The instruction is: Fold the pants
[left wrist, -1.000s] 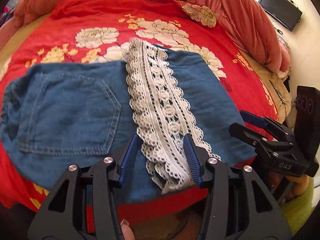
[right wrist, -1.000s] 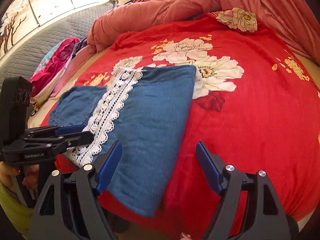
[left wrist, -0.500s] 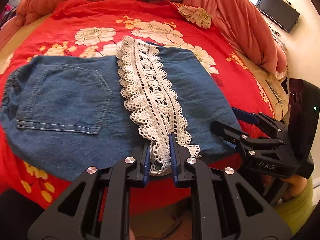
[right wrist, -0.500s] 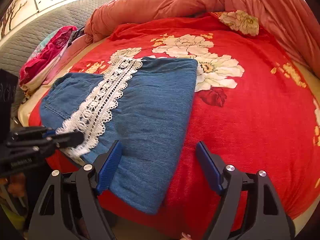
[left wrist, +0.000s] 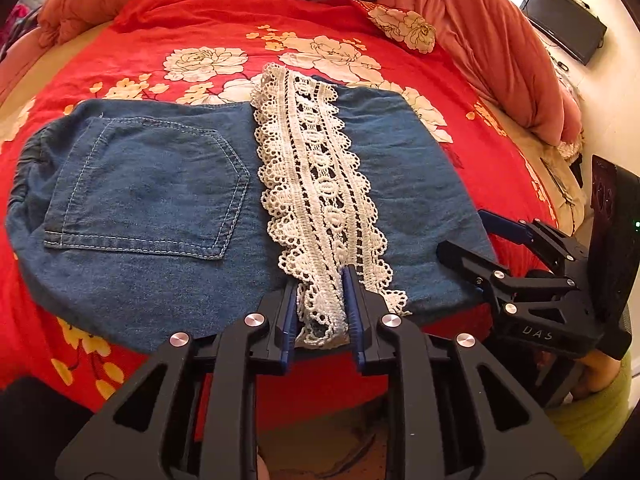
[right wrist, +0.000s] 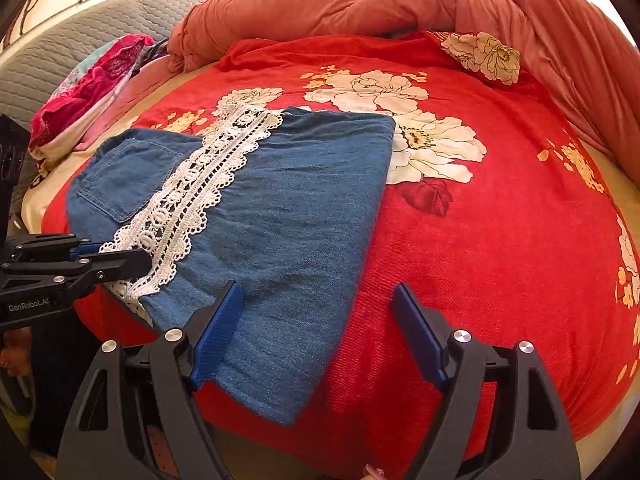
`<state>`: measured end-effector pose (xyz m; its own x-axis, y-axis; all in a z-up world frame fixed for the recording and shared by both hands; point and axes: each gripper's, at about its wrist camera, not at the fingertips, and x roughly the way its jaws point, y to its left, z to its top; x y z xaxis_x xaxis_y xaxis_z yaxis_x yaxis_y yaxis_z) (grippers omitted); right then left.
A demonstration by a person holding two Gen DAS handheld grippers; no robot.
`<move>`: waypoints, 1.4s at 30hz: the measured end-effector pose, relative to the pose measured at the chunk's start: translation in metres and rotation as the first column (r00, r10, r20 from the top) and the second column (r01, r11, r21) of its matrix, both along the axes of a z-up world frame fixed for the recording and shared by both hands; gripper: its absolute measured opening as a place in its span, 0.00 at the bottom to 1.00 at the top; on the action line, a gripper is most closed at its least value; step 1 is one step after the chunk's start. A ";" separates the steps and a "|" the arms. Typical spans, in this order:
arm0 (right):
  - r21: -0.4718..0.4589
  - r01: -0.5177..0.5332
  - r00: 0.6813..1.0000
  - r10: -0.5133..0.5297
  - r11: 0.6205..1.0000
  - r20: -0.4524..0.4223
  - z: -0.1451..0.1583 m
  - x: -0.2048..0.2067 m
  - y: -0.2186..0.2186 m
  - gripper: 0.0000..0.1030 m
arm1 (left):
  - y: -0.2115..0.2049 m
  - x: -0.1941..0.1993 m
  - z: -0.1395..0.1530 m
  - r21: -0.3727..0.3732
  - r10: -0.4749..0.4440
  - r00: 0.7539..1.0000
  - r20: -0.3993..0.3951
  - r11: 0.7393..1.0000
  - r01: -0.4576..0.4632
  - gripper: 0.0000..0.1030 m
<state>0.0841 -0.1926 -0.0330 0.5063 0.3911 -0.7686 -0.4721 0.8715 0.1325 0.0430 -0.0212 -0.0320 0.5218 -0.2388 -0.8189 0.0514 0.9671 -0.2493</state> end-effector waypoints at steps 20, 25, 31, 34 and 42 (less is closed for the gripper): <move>0.008 0.005 0.997 -0.006 1.000 0.072 0.032 -0.012 0.007 0.79 | 0.040 -0.028 0.036 0.061 0.091 0.991 0.096 0.993 -0.097 0.30; 0.040 -0.012 0.996 0.008 0.999 0.089 0.048 -0.010 0.018 0.82 | 0.064 -0.033 0.044 0.099 0.155 0.980 0.127 0.981 -0.168 0.39; 0.071 -0.077 0.991 0.069 0.994 0.115 0.073 0.000 0.049 0.85 | 0.089 -0.036 0.041 0.093 0.217 0.969 0.116 0.969 -0.228 0.43; 0.081 -0.130 0.985 0.119 0.988 0.129 0.086 0.008 0.072 0.87 | 0.101 -0.035 0.036 0.076 0.246 0.964 0.097 0.964 -0.253 0.44; 0.090 -0.206 0.976 0.198 0.974 0.087 0.094 0.045 0.120 0.88 | 0.119 -0.031 0.025 0.035 0.281 0.957 0.072 0.958 -0.284 0.53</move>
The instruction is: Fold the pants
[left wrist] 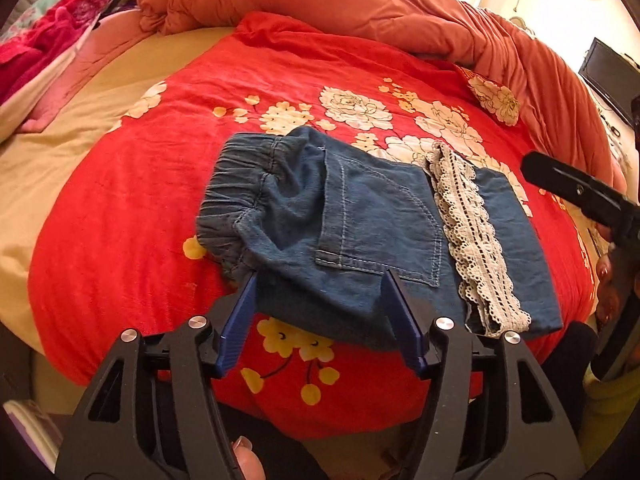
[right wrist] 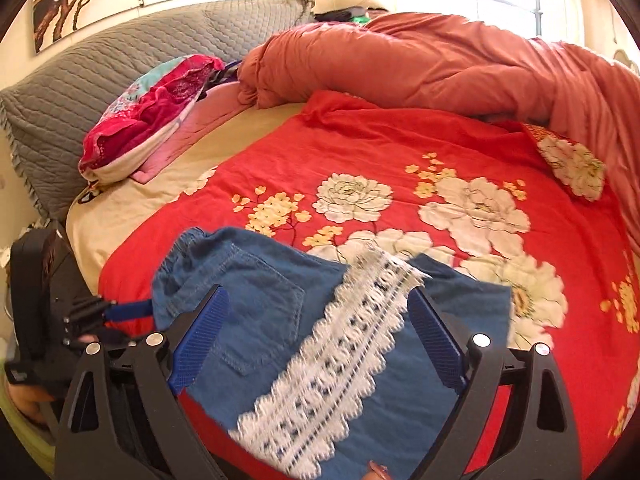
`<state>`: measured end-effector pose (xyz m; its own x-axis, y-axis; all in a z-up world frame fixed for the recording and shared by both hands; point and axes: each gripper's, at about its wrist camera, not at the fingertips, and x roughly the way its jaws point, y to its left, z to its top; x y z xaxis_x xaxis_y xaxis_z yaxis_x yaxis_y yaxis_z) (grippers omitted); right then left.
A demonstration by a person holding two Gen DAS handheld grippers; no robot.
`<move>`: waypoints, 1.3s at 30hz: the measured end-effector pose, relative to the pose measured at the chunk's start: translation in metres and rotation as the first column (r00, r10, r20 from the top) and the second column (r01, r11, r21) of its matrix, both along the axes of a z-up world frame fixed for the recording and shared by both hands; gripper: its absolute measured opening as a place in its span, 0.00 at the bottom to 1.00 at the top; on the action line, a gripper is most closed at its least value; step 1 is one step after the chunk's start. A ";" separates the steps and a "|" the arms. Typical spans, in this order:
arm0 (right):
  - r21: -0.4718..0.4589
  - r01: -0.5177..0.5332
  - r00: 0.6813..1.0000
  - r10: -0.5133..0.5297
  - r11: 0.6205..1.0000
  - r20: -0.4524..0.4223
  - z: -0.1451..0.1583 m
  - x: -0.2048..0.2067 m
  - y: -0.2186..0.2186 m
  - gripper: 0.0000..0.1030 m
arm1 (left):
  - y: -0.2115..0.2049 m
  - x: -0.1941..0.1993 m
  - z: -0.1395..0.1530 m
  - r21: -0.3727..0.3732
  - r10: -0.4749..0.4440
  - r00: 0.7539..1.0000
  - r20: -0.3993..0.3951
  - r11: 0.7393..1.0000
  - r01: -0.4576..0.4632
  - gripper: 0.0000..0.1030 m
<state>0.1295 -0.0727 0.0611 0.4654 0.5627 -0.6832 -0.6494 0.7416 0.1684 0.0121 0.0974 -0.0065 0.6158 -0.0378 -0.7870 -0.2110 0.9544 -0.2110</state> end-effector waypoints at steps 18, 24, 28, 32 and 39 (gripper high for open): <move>-0.046 -0.180 0.977 0.173 0.983 -0.121 -0.033 0.038 0.076 0.92 | 0.011 0.012 -0.020 -0.100 0.012 1.000 -0.020 0.995 -0.014 0.66; -0.044 -0.295 0.942 0.283 0.954 -0.178 -0.042 0.048 0.110 0.92 | 0.019 0.013 -0.025 -0.148 0.028 1.000 -0.009 0.989 -0.029 0.65; -0.049 -0.357 0.917 0.340 0.933 -0.210 -0.048 0.052 0.133 0.92 | 0.024 0.011 -0.025 -0.176 0.050 0.999 0.015 0.983 -0.046 0.66; -0.053 -0.410 0.892 0.388 0.911 -0.231 -0.053 0.054 0.152 0.92 | 0.026 0.009 -0.026 -0.197 0.054 0.998 0.027 0.979 -0.048 0.65; -0.037 -0.498 0.832 0.465 0.866 -0.302 -0.071 0.061 0.182 0.76 | 0.027 -0.001 -0.021 -0.215 0.071 0.996 0.060 0.975 -0.057 0.65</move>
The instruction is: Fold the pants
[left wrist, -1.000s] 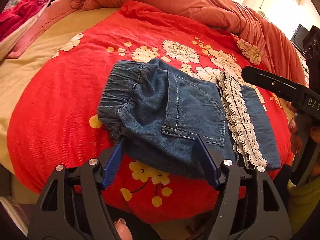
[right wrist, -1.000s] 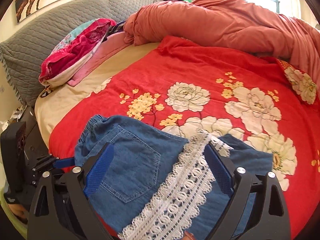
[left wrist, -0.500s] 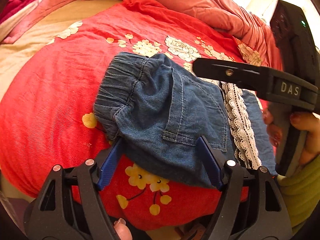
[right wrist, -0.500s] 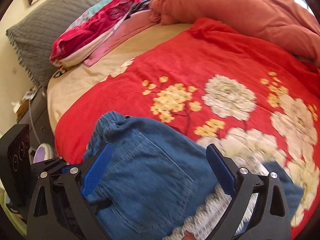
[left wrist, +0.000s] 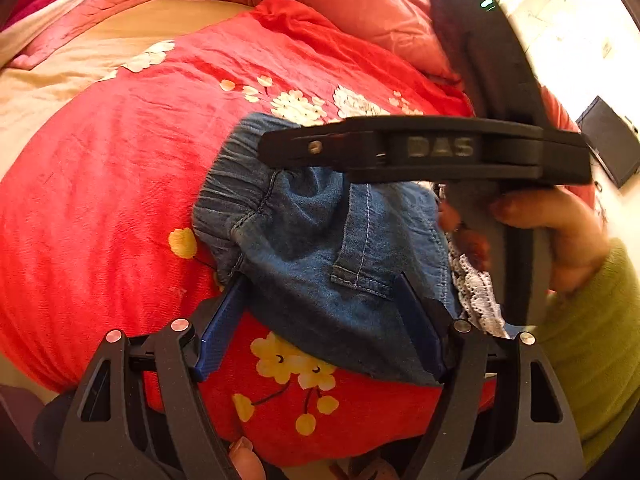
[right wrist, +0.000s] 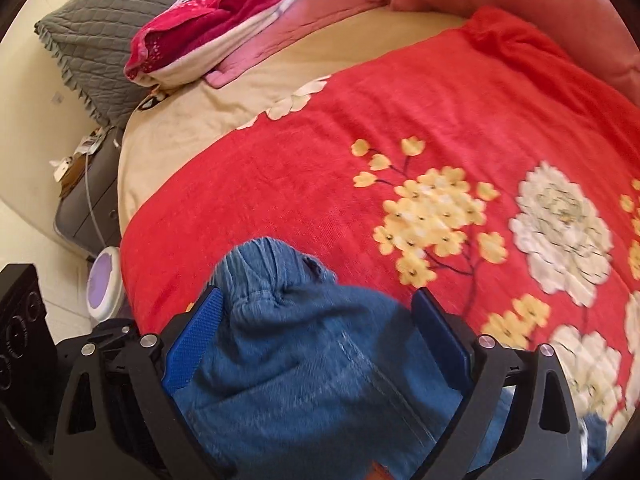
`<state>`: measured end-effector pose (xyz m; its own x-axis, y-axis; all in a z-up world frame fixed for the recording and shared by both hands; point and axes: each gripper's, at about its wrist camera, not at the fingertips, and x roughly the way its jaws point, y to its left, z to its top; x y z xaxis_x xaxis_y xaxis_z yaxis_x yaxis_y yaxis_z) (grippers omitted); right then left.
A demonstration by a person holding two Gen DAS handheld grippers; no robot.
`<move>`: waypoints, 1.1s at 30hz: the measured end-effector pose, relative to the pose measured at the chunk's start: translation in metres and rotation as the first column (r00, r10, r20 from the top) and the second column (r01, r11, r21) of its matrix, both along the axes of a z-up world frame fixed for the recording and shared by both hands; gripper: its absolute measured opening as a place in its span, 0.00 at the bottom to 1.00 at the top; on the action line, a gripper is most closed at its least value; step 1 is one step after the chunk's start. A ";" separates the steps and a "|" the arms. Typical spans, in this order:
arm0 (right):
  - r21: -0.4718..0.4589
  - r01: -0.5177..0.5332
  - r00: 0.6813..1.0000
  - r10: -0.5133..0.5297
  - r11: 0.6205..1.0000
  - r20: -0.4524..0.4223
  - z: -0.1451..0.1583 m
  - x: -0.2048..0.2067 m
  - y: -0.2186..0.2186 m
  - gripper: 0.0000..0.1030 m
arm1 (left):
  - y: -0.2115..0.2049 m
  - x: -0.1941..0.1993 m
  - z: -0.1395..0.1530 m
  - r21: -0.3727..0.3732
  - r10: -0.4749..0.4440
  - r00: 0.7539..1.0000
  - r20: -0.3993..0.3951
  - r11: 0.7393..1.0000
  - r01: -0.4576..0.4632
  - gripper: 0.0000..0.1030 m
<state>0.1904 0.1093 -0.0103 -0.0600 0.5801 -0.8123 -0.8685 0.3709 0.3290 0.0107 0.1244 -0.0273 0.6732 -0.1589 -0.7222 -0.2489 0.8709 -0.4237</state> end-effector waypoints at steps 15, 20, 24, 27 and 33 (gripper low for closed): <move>0.198 -0.020 0.995 0.039 0.980 -0.096 0.016 -0.005 -0.025 0.34 | 0.013 -0.011 -0.005 -0.004 0.098 0.995 -0.025 0.995 -0.098 0.53; 0.274 -0.013 0.995 0.039 0.962 -0.088 0.038 -0.010 -0.049 0.34 | 0.003 -0.014 0.003 -0.043 0.045 0.998 0.040 0.998 -0.043 0.42; 0.314 -0.010 0.997 0.034 0.949 -0.071 0.051 -0.012 -0.066 0.34 | -0.010 -0.015 0.014 -0.033 0.009 0.996 0.087 0.999 -0.006 0.42; 0.344 0.003 0.997 0.022 0.939 -0.069 0.060 -0.013 -0.086 0.34 | -0.020 -0.008 0.021 -0.051 -0.003 0.995 0.104 0.999 0.008 0.42; 0.395 0.039 0.998 -0.018 0.918 -0.057 0.070 -0.010 -0.128 0.34 | -0.049 -0.006 0.043 -0.021 -0.030 0.991 0.129 0.999 0.033 0.42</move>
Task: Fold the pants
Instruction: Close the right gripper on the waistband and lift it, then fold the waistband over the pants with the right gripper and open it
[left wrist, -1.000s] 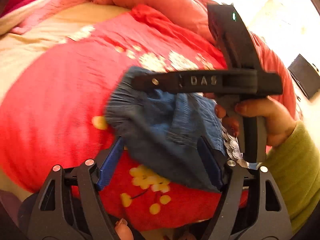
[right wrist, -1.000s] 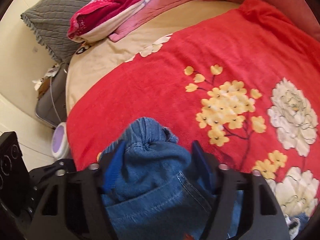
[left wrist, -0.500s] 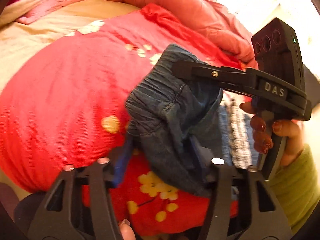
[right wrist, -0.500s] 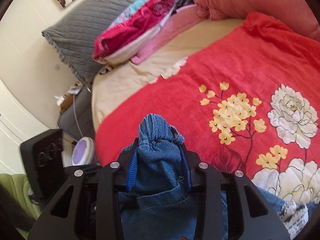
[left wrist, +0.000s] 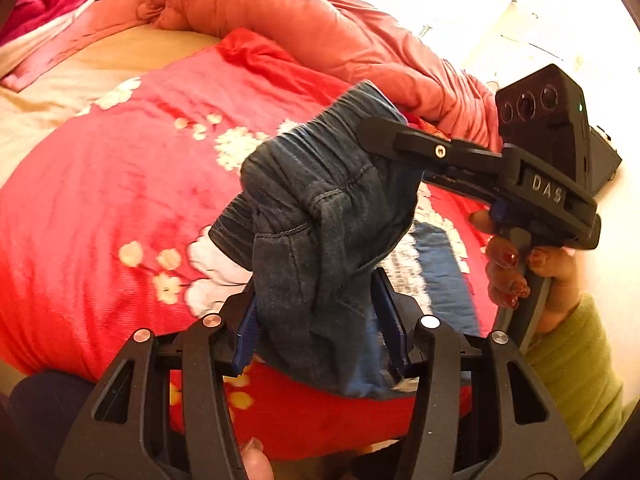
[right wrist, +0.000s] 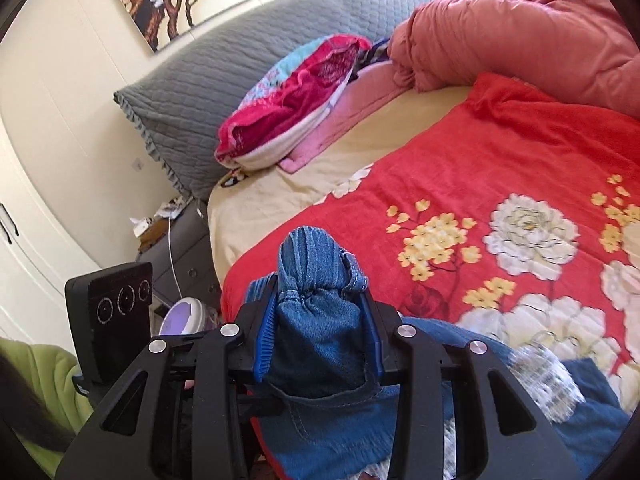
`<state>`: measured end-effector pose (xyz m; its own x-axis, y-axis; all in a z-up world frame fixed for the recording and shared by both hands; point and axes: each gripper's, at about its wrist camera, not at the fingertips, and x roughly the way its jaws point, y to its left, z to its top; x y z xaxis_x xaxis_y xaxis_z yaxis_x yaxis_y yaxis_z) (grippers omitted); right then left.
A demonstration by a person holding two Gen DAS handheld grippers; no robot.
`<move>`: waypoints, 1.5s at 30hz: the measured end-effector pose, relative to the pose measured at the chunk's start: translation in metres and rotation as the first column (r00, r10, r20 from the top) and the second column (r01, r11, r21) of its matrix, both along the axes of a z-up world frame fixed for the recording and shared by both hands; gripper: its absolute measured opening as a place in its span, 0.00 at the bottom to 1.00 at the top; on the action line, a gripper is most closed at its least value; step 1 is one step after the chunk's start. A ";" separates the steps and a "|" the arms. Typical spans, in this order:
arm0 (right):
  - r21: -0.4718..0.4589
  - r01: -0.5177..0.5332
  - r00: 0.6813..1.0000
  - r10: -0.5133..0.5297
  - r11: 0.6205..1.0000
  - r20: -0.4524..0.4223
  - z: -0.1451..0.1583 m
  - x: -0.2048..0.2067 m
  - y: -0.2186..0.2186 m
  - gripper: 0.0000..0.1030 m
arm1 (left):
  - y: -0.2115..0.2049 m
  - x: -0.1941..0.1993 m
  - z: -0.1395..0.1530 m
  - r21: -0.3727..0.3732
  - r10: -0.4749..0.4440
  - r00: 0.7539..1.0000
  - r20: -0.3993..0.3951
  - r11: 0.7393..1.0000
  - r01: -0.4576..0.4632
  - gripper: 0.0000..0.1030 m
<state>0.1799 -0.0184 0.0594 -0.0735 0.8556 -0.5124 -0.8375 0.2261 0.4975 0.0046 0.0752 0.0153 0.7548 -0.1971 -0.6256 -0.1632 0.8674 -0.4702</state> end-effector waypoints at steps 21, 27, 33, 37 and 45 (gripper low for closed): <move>0.163 0.262 0.965 -0.261 0.951 -0.032 -0.015 0.033 -0.150 0.54 | -0.109 0.041 0.007 -0.102 -0.307 0.948 0.082 0.944 0.314 0.43; 0.109 0.411 0.910 -0.414 0.905 0.005 -0.016 0.026 -0.188 0.69 | -0.096 0.024 0.024 -0.075 -0.313 0.940 0.138 0.943 0.325 0.44; 0.043 0.414 0.907 -0.416 0.909 0.060 -0.016 -0.001 -0.176 0.71 | -0.070 0.041 0.014 0.191 -0.121 0.992 -0.019 0.974 0.122 0.47; -0.100 0.419 0.901 -0.400 0.902 0.169 -0.031 -0.023 -0.157 0.71 | -0.068 0.049 -0.013 0.196 -0.110 0.989 -0.103 0.972 0.129 0.47; -0.333 0.489 0.870 -0.426 0.806 0.248 -0.082 -0.047 -0.173 0.71 | -0.091 0.026 -0.033 0.239 -0.219 0.966 -0.136 0.939 0.246 0.48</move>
<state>0.1332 -0.1913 -0.0221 0.3847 0.5104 -0.7691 -0.6472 0.7432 0.1695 0.0305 -0.0158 -0.0172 0.6334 -0.1848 -0.7515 0.0204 0.9747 -0.2225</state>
